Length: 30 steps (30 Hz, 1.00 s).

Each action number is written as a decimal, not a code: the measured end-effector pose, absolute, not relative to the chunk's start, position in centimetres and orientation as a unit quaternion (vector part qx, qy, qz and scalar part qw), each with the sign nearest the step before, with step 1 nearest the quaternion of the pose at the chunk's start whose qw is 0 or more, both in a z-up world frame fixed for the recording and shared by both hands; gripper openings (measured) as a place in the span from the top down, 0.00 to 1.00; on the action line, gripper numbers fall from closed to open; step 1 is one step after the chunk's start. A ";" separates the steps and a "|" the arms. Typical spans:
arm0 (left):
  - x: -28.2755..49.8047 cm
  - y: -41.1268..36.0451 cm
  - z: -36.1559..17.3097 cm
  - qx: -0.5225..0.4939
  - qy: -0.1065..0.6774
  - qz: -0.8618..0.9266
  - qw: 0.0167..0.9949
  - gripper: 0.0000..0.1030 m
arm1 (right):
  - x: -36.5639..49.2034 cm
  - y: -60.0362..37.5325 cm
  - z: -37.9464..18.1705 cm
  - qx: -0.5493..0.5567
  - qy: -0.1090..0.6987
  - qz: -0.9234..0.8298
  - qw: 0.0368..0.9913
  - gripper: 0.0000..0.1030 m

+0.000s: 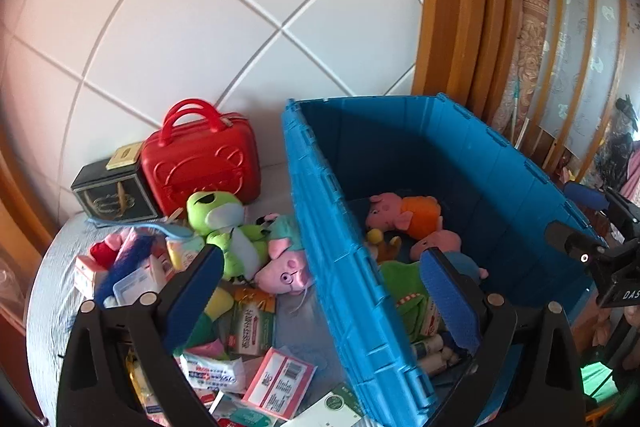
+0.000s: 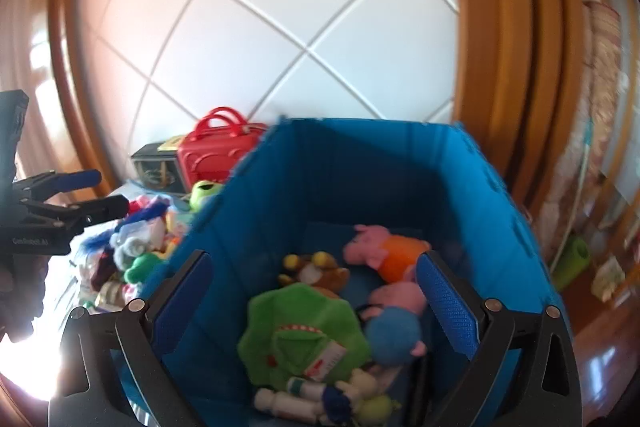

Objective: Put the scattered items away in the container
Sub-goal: 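Withdraw both open tools from the crate back over the pile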

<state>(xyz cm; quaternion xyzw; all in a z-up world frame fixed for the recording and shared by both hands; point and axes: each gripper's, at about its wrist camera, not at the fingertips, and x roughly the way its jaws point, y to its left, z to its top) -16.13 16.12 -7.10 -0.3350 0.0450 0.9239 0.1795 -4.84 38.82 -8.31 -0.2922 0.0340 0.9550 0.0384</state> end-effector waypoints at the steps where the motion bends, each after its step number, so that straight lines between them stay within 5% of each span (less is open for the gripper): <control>1: -15.9 14.7 -7.4 -0.337 0.041 0.925 0.172 0.03 | -5.1 37.8 -8.1 -0.291 0.029 0.956 0.031 0.00; 19: -13.9 -9.4 -15.9 -0.421 0.029 0.903 0.075 0.03 | -9.7 17.2 -9.0 -0.324 -0.012 0.945 -0.045 0.00; 30: -13.2 -20.5 -25.4 -0.495 0.032 0.868 0.033 0.03 | -12.5 7.7 -15.4 -0.377 -0.025 0.923 -0.073 0.00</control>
